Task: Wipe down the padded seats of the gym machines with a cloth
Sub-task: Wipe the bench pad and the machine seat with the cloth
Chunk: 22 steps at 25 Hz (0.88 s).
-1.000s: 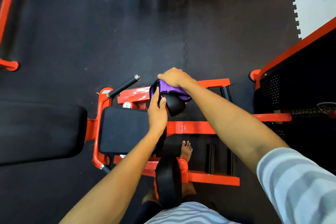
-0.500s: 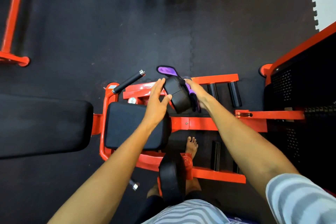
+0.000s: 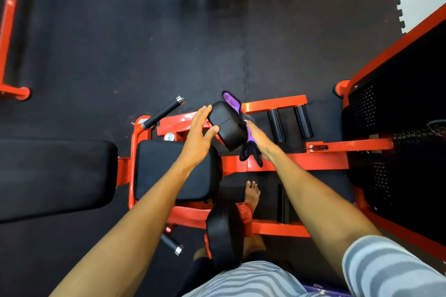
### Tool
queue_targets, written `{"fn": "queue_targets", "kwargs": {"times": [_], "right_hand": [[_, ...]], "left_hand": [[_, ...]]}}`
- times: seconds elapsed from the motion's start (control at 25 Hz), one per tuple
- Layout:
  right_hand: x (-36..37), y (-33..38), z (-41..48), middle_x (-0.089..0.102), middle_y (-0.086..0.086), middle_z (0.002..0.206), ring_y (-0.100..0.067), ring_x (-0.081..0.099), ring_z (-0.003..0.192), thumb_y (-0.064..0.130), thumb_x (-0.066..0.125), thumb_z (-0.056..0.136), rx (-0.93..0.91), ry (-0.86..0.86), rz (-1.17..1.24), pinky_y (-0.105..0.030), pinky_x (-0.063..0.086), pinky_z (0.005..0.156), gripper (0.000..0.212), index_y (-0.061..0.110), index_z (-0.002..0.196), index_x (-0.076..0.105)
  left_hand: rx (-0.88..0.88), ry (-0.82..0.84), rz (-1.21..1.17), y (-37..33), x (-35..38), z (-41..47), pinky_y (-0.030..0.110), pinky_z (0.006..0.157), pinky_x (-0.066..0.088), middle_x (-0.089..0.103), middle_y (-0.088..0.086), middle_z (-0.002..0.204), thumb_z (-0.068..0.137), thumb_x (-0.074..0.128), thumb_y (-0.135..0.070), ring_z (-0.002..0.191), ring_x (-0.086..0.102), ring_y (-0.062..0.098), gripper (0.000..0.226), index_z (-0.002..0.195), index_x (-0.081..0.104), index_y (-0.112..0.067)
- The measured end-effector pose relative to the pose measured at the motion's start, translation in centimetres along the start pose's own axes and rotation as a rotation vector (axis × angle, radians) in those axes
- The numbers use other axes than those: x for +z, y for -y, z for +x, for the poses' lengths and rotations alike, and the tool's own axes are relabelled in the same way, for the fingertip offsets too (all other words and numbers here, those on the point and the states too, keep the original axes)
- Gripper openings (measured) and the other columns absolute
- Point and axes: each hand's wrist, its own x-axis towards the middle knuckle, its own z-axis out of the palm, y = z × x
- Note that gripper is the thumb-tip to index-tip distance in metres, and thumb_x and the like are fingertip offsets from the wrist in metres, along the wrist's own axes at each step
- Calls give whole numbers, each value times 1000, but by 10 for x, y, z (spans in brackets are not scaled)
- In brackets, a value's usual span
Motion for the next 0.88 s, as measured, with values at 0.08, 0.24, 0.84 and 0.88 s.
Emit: {"fn": "queue_targets", "kwargs": {"times": [0.08,0.24,0.84,0.88], "right_hand": [[14,8,-31,49,3,153,-9,44,141,64,52,91,-20,-130,15,-27,29,120,71,22,148,53],[61,28,-84,41,-1,150,-15,43,136,37,55,103,-301,-395,-32,-29,32,110,35,28,136,63],[41,-60,17,57,-14,106,-30,55,81,58,64,69,44,-357,483,-33,48,62,55,15,104,61],[40,-57,16,63,-13,114,-29,63,87,64,64,71,74,-326,467,-35,54,67,65,11,110,63]], "left_hand": [[-1,3,-11,-4,1,-1,18,121,14,25,-1,164,101,59,-10,148,18,0,60,155,36,-20],[42,-65,-30,-4,4,-7,25,118,27,34,3,153,96,62,-4,145,32,13,57,149,42,-10],[-3,-155,-35,3,33,-16,30,122,21,29,6,155,100,56,-16,146,27,18,54,149,34,-12],[-12,-171,-30,2,35,-14,31,123,20,28,6,158,102,54,-18,148,24,18,53,150,34,-13]]}}
